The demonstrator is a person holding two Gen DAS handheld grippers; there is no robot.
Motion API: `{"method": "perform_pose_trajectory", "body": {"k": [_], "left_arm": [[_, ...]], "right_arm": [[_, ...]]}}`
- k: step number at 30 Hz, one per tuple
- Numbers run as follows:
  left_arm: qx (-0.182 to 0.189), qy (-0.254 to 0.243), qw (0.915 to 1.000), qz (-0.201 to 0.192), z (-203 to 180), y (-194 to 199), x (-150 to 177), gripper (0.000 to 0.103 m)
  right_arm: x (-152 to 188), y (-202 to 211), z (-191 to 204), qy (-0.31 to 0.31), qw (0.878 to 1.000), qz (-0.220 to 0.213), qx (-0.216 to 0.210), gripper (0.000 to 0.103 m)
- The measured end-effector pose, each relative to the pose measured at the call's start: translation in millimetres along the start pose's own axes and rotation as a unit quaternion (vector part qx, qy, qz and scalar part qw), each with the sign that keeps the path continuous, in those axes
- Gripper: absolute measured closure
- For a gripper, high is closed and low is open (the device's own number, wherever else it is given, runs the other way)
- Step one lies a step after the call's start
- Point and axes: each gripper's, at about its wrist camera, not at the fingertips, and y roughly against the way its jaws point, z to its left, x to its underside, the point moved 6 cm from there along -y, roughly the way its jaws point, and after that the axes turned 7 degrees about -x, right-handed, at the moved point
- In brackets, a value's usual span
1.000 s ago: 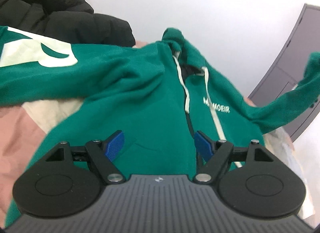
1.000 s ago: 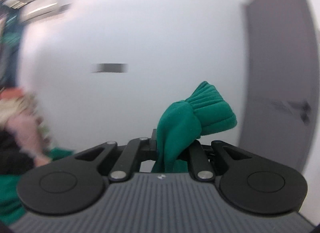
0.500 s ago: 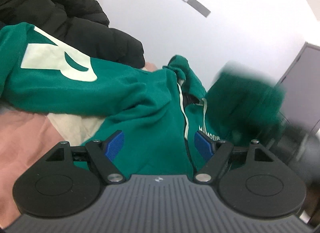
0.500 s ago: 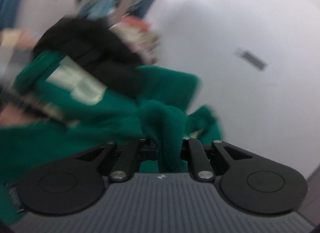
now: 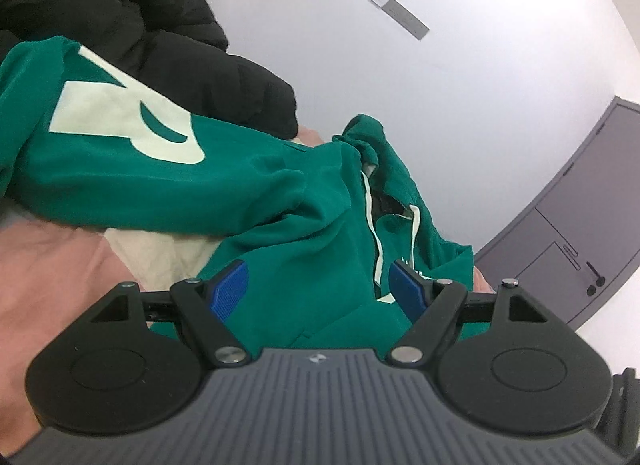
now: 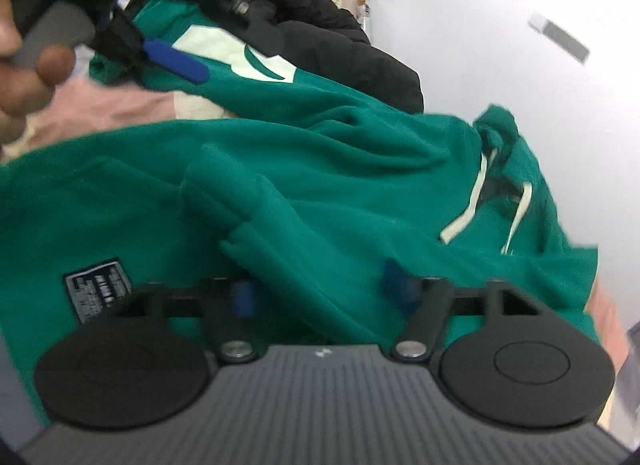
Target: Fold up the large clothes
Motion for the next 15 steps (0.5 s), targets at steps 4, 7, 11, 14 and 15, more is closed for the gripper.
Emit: {"method": "perform_pose_trajectory", "body": {"k": [4,7,11,14,15], "left_arm": [[0.003,-0.016,0.9998,0.006,-6.4,-0.9,4.9,0.022],[0.003,-0.028,0.9996,0.007,-12.1,-0.9,8.3,0.022],[0.006,-0.039,0.9992,0.009,-19.2,0.3,13.0,0.022],[0.009,-0.045,0.9988,0.016,-23.7,0.6,18.8,0.023],[0.011,-0.045,0.9987,0.020,-25.1,0.6,20.9,0.023]], "right_arm": [[13.0,16.6,-5.5,-0.060,0.997,-0.010,-0.043,0.030],[19.3,39.5,-13.4,-0.106,0.992,-0.028,-0.067,0.030],[25.8,59.9,-27.8,-0.154,0.984,-0.054,-0.071,0.030],[30.4,66.9,-50.1,-0.208,0.975,-0.064,-0.041,0.030],[33.3,67.0,-61.6,-0.237,0.969,-0.066,-0.029,0.030]]}}
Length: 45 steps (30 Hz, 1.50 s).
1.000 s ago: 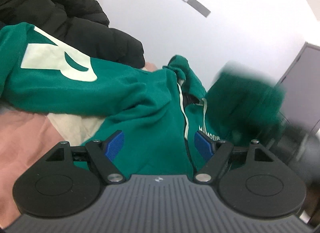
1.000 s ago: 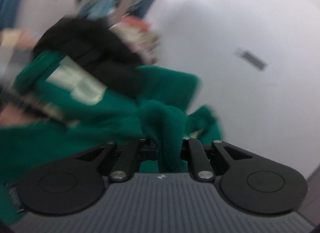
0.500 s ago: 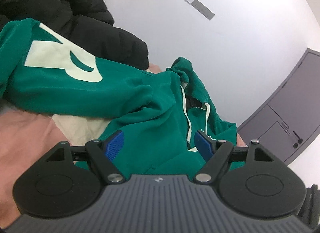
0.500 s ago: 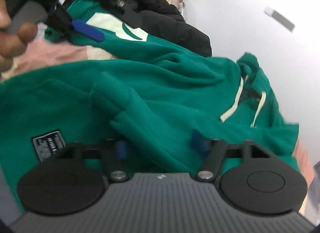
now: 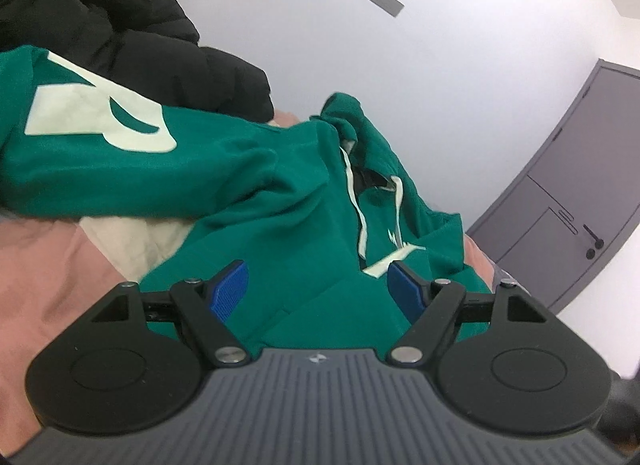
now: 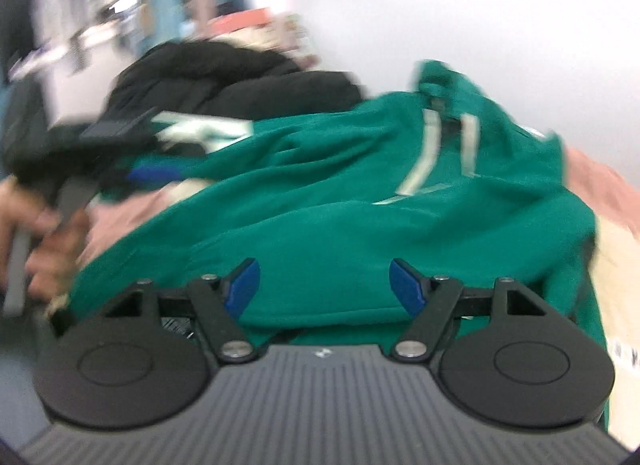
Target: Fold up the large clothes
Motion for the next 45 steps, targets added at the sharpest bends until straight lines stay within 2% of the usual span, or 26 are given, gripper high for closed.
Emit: {"method": "perform_pose_trajectory", "body": {"k": [2,4,8,10,12,14,16,17,20,22,25,29,32,35,36,38,39,40,42,45], "left_arm": [[0.006,-0.003,1.0000,0.007,-3.8,0.1,5.0,0.023],[0.016,-0.009,0.9998,0.013,-9.4,-0.6,10.2,0.023],[0.024,-0.029,0.9989,0.027,-21.1,-7.5,20.3,0.031],[0.023,-0.039,0.9983,0.038,-23.8,-12.9,26.2,0.032],[0.015,-0.051,0.9974,0.049,-25.9,-19.3,33.3,0.033],[0.007,-0.063,0.9962,0.060,-27.1,-24.8,40.1,0.033],[0.002,-0.074,0.9948,0.070,-28.6,-29.0,47.1,0.033],[0.000,-0.080,0.9940,0.075,-29.9,-30.5,50.4,0.033],[-0.004,-0.098,0.9919,0.081,-33.9,-32.8,57.3,0.033],[-0.009,-0.113,0.9898,0.086,-37.5,-35.9,62.3,0.033],[-0.021,-0.129,0.9868,0.096,-40.2,-45.9,68.7,0.033],[-0.042,-0.152,0.9818,0.106,-43.5,-56.9,75.9,0.033],[-0.050,-0.161,0.9806,0.100,-46.2,-55.5,76.2,0.033],[-0.059,-0.149,0.9840,0.077,-44.5,-46.8,65.9,0.032],[-0.060,-0.141,0.9859,0.068,-42.7,-42.5,60.2,0.032],[-0.070,-0.128,0.9884,0.044,-37.5,-32.6,47.0,0.031],[-0.082,-0.122,0.9888,0.027,-32.7,-26.2,39.7,0.030],[-0.095,-0.117,0.9884,0.013,-27.4,-21.5,33.2,0.029],[-0.132,-0.120,0.9839,-0.002,-14.0,-16.2,18.0,0.027],[-0.199,-0.131,0.9710,-0.017,10.8,-12.4,-9.5,0.027]], "right_arm": [[-1.8,-1.8,-27.7,-0.072,0.997,-0.007,0.030,0.030],[2.8,-8.2,-60.7,-0.158,0.986,-0.004,0.055,0.030],[24.6,-19.3,-118.9,-0.326,0.943,-0.019,0.062,0.028],[33.5,-29.2,-135.0,-0.374,0.926,-0.026,0.048,0.028],[36.3,-44.2,-145.7,-0.403,0.914,-0.034,0.030,0.029],[33.1,-59.2,-151.8,-0.403,0.914,-0.038,0.027,0.049],[25.5,-68.3,-153.0,-0.375,0.926,-0.033,0.037,0.081],[20.3,-69.0,-154.7,-0.361,0.931,-0.035,0.043,0.090],[9.0,-50.3,-167.7,-0.350,0.931,-0.081,0.065,0.094],[6.1,-45.3,-181.1,-0.346,0.929,-0.090,0.093,0.094],[15.6,-47.7,-197.3,-0.344,0.927,-0.074,0.131,0.094],[39.2,-61.9,-203.8,-0.350,0.926,-0.033,0.140,0.094],[36.7,-62.8,-200.4,-0.347,0.926,-0.033,0.143,0.091],[31.9,-53.8,-195.7,-0.356,0.922,-0.038,0.147,0.088],[30.1,-51.8,-195.3,-0.357,0.921,-0.039,0.150,0.083],[27.6,-47.5,-191.6,-0.359,0.919,-0.042,0.154,0.062],[27.0,-42.8,-186.9,-0.358,0.920,-0.047,0.151,0.043],[25.7,-36.0,-182.6,-0.356,0.922,-0.055,0.146,0.035],[21.6,-27.8,-171.6,-0.343,0.927,-0.061,0.141,0.034],[15.5,-15.8,-152.9,-0.310,0.939,-0.067,0.134,0.034]]}}
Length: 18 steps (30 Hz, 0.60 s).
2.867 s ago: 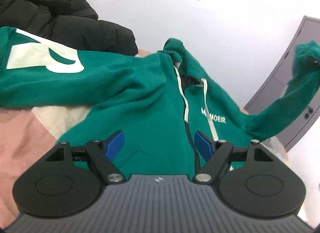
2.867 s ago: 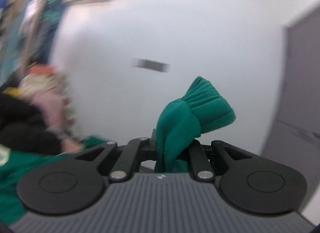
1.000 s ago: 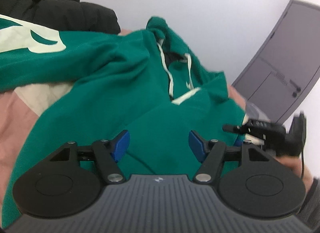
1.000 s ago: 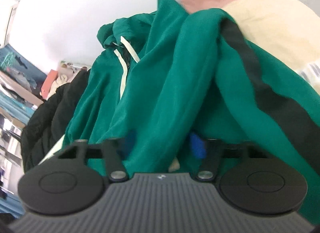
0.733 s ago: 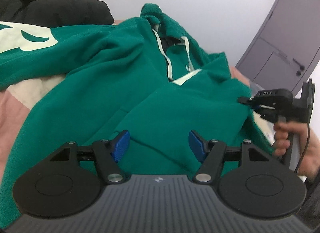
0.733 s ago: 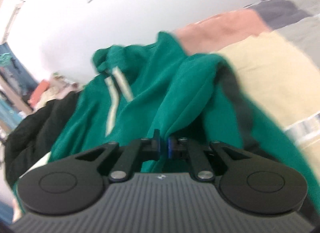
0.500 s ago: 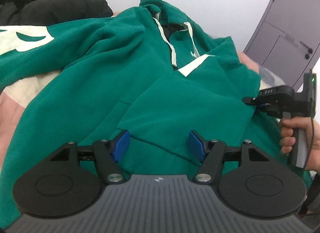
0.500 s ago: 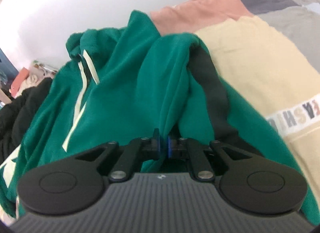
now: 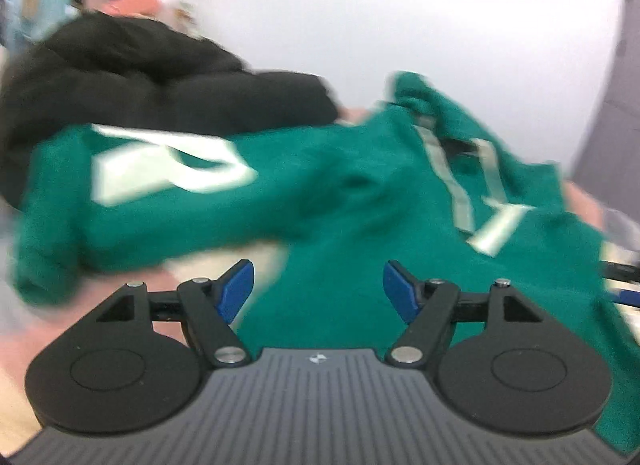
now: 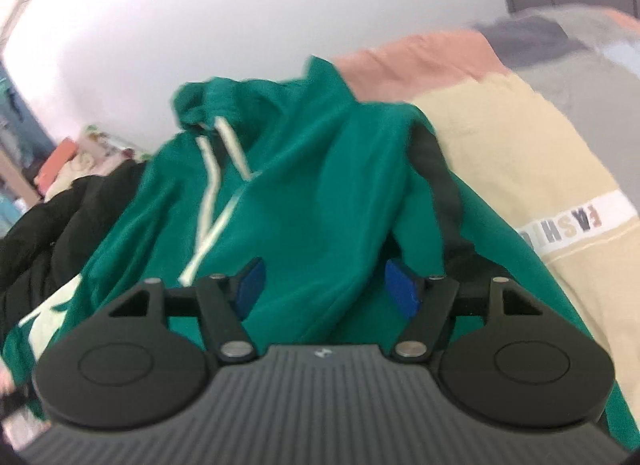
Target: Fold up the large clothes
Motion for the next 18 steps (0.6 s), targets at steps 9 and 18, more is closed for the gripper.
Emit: {"method": "perform_pose_trajectory", "body": {"k": [9,18], "left_arm": [[-0.184,-0.081,0.9791,-0.030,90.8,-32.9,-42.9,0.019],[-0.261,-0.016,0.9646,0.037,168.4,-59.0,-23.0,0.019]], "right_arm": [[18.8,-3.6,51.4,0.116,0.992,0.013,-0.051,0.035],[36.4,-26.1,59.5,0.135,0.987,0.054,-0.065,0.035]]}}
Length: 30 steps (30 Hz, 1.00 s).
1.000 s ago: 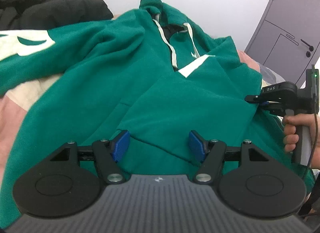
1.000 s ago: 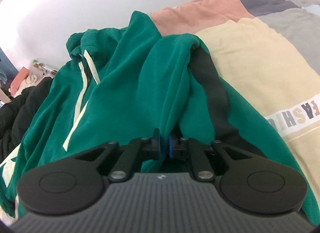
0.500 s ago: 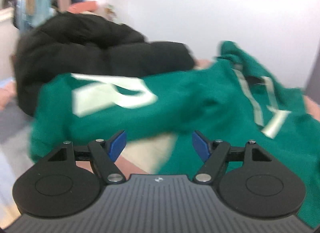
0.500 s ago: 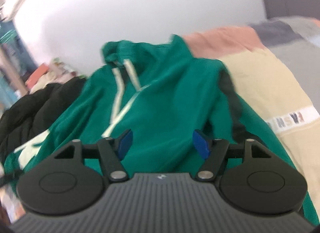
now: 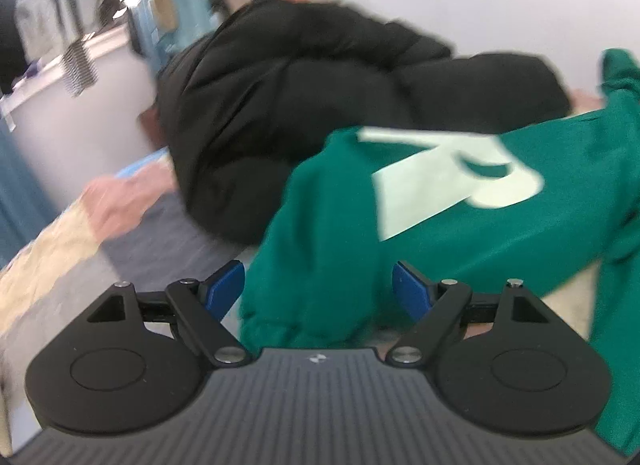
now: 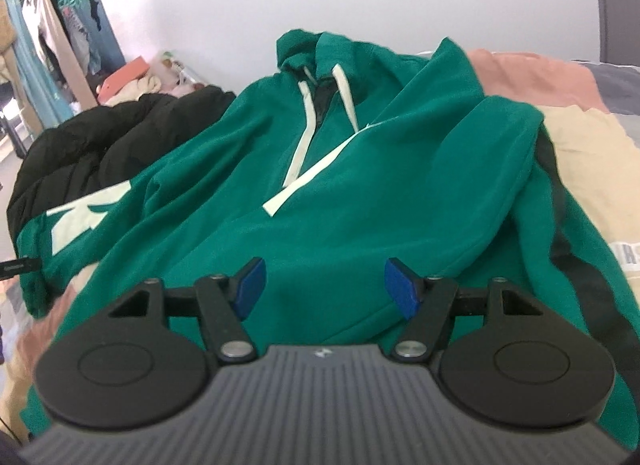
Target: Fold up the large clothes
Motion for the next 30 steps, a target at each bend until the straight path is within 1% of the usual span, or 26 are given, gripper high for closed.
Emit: {"method": "perform_pose_trajectory", "body": {"k": [4,5,7,8,9,11,12,15,18,21,23,26,29,30], "left_arm": [[-0.020,0.005,0.9996,0.020,6.4,-14.8,7.5,0.019],[-0.024,0.004,0.9995,0.021,7.7,-15.3,8.5,0.021],[-0.028,0.002,0.9996,0.006,10.3,-10.6,8.5,0.036],[-0.025,-0.002,0.9997,0.001,10.0,-4.9,8.8,0.055],[-0.018,-0.002,0.9998,0.000,10.0,-0.8,7.9,0.071],[0.000,0.008,1.0000,-0.002,13.2,9.4,2.0,0.082],[0.013,0.012,0.9998,-0.007,14.7,15.9,-1.8,0.085],[0.043,0.004,0.9988,-0.023,18.3,43.8,-20.2,0.087],[0.081,0.001,0.9956,-0.047,19.2,82.7,-53.6,0.087],[0.132,-0.014,0.9883,-0.075,10.9,134.8,-91.4,0.088],[0.155,-0.032,0.9838,-0.084,-1.9,171.1,-113.0,0.088],[0.210,-0.042,0.9733,-0.084,-30.3,224.8,-137.3,0.089],[0.263,-0.051,0.9609,-0.071,-68.7,273.4,-149.6,0.089],[0.281,-0.057,0.9554,-0.069,-85.8,290.5,-151.3,0.089]], "right_arm": [[4.9,-7.8,1.5,0.008,1.000,0.016,0.000,0.035],[6.5,-9.3,1.7,0.009,1.000,0.020,0.001,0.035],[8.8,-12.0,2.1,0.018,1.000,0.025,0.006,0.035],[9.7,-12.7,2.9,0.024,0.999,0.027,0.007,0.035],[10.4,-12.8,3.5,0.031,0.999,0.027,0.008,0.035],[11.4,-12.3,3.8,0.042,0.999,0.029,0.008,0.036],[11.0,-11.8,3.5,0.043,0.999,0.029,0.008,0.036],[9.6,-8.4,2.3,0.037,0.999,0.027,0.005,0.036],[7.3,-2.7,1.6,0.033,0.999,0.020,0.001,0.036],[4.8,5.5,-1.7,0.018,1.000,0.010,-0.005,0.036],[3.2,12.2,-5.0,0.008,1.000,0.002,-0.009,0.036],[0.3,23.5,-11.0,-0.011,1.000,-0.012,-0.017,0.036],[-2.3,35.4,-18.5,-0.028,0.999,-0.030,-0.022,0.036],[-2.4,38.7,-21.1,-0.033,0.999,-0.034,-0.021,0.036]]}}
